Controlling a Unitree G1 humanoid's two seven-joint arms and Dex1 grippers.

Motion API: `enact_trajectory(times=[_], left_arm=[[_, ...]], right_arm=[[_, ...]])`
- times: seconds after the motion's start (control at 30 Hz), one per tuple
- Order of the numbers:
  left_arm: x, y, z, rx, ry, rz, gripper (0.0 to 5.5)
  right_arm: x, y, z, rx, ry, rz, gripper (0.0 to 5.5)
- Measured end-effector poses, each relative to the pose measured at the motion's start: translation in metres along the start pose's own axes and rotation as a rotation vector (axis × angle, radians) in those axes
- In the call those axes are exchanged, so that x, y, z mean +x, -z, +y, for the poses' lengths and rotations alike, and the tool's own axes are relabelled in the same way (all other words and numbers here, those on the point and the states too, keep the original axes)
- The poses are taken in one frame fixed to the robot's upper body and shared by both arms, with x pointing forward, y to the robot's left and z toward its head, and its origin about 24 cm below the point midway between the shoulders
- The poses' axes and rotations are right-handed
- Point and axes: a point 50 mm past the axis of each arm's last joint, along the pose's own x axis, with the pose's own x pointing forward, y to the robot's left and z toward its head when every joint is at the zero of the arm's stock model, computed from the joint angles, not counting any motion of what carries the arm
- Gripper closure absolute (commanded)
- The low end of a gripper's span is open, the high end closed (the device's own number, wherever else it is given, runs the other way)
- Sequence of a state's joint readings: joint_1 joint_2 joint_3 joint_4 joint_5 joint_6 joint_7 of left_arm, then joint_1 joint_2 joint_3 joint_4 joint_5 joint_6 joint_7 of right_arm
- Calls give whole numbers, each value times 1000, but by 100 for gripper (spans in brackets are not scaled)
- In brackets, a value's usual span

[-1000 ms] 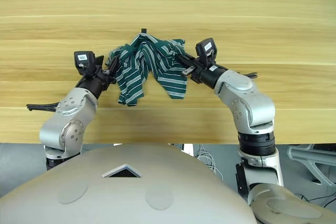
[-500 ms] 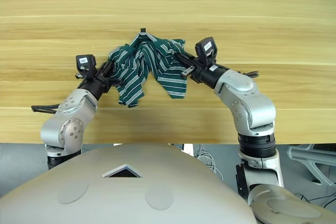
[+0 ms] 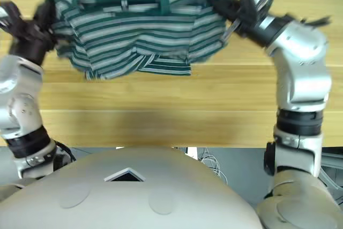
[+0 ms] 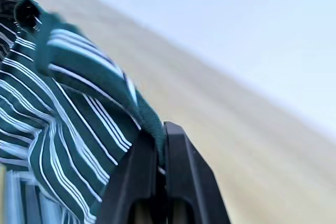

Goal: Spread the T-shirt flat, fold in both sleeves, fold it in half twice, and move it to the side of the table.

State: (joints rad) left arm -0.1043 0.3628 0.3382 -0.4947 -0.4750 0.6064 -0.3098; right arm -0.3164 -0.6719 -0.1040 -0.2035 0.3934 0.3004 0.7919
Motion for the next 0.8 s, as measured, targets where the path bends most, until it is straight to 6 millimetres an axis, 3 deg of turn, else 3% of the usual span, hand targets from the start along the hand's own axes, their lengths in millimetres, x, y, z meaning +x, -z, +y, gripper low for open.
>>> enact_trajectory(times=[0.07, 0.17, 0.23, 0.33, 0.5, 0.6, 0.7, 0.8], left_arm=[[8, -55, 10, 164, 80, -149, 547], [-7, -104, -7, 374, 263, -273, 547], [-13, -116, -23, 474, 392, -294, 547], [21, -123, -27, 517, 509, -249, 547], [89, -134, 7, 430, 378, -217, 547], [118, -146, 19, 398, 224, -236, 547], [147, -164, 30, 375, -2, -254, 547], [164, -190, 35, 408, -198, -262, 547]], right_arm=[[-2, -46, -29, -153, 55, -113, 550], [-16, -85, -46, -283, 90, -215, 550], [-16, -92, -50, -310, 89, -237, 550], [19, -88, -72, -346, 119, -164, 550], [70, -67, -93, -216, 193, -86, 550], [91, -65, -99, -176, 272, -51, 550], [114, -79, -108, -150, 400, -50, 550], [131, -120, -114, -173, 502, -108, 550]])
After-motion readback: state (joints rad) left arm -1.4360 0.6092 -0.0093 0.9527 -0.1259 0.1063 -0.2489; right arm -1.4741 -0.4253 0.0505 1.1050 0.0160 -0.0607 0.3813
